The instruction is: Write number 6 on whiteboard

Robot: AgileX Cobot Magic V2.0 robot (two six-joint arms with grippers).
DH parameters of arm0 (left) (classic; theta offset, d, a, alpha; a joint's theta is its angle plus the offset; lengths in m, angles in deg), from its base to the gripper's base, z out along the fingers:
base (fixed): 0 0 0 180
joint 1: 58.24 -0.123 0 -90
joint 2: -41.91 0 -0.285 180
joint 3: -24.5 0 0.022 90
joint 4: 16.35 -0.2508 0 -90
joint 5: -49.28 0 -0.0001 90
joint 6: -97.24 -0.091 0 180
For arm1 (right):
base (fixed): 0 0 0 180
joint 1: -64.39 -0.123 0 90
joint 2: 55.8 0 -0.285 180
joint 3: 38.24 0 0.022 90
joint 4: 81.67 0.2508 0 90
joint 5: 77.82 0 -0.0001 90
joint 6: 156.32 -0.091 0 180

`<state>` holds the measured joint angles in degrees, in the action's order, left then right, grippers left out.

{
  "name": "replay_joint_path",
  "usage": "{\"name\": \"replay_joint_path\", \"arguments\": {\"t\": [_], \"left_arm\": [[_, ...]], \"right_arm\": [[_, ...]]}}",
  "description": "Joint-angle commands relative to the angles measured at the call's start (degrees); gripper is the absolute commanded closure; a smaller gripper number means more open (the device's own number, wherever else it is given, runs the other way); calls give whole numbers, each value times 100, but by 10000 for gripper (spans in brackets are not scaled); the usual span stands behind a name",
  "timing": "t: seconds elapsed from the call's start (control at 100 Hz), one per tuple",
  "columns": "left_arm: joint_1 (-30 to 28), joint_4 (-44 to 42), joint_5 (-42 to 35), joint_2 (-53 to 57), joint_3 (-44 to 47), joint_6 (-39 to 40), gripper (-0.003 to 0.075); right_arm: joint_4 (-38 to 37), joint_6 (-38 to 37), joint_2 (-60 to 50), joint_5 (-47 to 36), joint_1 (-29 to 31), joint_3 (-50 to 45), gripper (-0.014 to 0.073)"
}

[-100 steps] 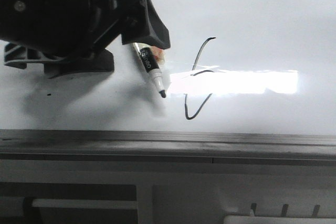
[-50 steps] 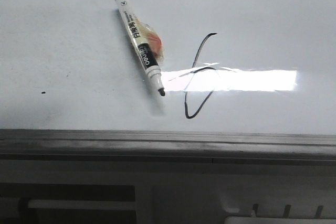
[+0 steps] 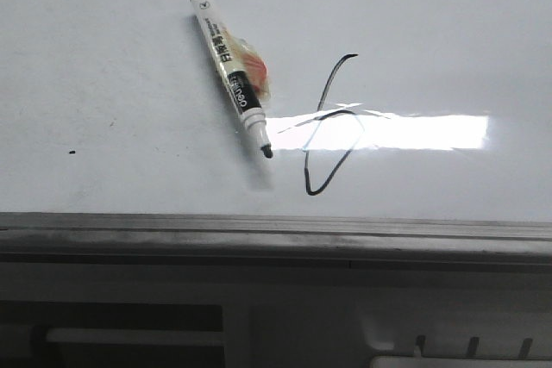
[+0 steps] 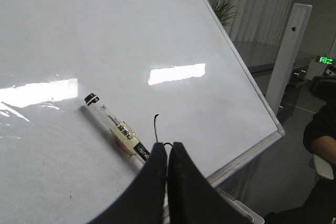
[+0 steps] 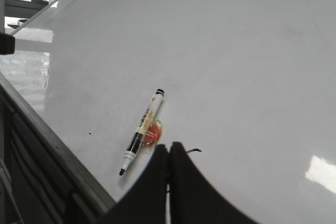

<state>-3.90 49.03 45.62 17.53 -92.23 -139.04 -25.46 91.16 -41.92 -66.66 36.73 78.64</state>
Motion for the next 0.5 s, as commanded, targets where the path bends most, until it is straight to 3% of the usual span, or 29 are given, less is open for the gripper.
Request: {"name": "replay_joint_path", "arguments": {"t": [0.0,0.39,0.49], "left_arm": [[36,-37,-128,-28,-70,0,739],[19,-26,-137,2,1,0,739],[-132,-497,-749,24,143,-35,739]], "right_arm": [[79,2,65,-323,31,140,657],[79,2,65,-323,31,140,657],[79,2,65,-330,31,140,657]]}}
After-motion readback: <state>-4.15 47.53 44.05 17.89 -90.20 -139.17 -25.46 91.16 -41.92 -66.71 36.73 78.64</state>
